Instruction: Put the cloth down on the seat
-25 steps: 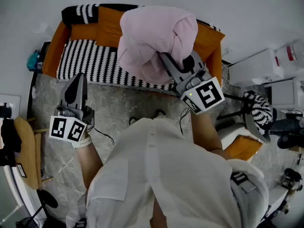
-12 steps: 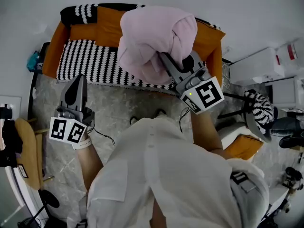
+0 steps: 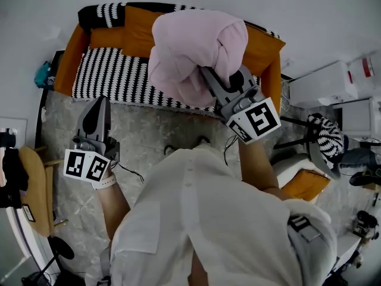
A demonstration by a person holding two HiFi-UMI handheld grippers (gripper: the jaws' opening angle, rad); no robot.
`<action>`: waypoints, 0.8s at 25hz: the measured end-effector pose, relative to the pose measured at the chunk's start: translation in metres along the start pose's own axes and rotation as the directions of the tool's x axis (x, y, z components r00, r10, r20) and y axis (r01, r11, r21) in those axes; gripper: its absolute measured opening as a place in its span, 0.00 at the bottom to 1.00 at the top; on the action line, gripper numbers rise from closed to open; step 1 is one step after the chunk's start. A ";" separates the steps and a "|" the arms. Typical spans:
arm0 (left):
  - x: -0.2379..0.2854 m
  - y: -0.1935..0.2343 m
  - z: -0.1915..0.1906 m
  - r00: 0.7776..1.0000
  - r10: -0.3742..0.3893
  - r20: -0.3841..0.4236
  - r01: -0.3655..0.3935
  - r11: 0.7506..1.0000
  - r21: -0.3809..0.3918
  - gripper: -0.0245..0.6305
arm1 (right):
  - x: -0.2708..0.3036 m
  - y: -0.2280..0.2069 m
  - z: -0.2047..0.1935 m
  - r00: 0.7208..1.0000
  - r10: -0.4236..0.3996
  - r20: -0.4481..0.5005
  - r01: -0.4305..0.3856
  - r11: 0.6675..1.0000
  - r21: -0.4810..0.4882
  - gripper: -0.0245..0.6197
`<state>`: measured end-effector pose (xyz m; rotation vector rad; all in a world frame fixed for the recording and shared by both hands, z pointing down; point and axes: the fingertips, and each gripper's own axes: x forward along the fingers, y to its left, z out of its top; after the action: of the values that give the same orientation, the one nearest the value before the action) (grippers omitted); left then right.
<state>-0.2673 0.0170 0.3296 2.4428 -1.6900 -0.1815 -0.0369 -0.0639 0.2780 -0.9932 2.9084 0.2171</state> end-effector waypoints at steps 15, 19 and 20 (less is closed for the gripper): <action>0.002 -0.001 -0.001 1.000 -0.009 0.009 0.009 1.000 -0.014 0.07 | 0.001 0.000 -0.001 1.000 -0.002 -0.021 0.002 1.000 0.003 0.19; 0.002 -0.002 0.000 1.000 -0.010 0.018 0.011 1.000 -0.017 0.07 | 0.000 -0.001 -0.004 1.000 -0.004 -0.024 0.004 1.000 0.019 0.19; 0.002 -0.003 0.000 1.000 -0.013 0.018 0.013 1.000 -0.018 0.07 | 0.000 -0.001 -0.004 1.000 -0.005 -0.025 0.005 1.000 0.022 0.19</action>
<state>-0.2641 0.0158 0.3288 2.4475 -1.6728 -0.2203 -0.0361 -0.0657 0.2821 -1.0065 2.9232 0.1731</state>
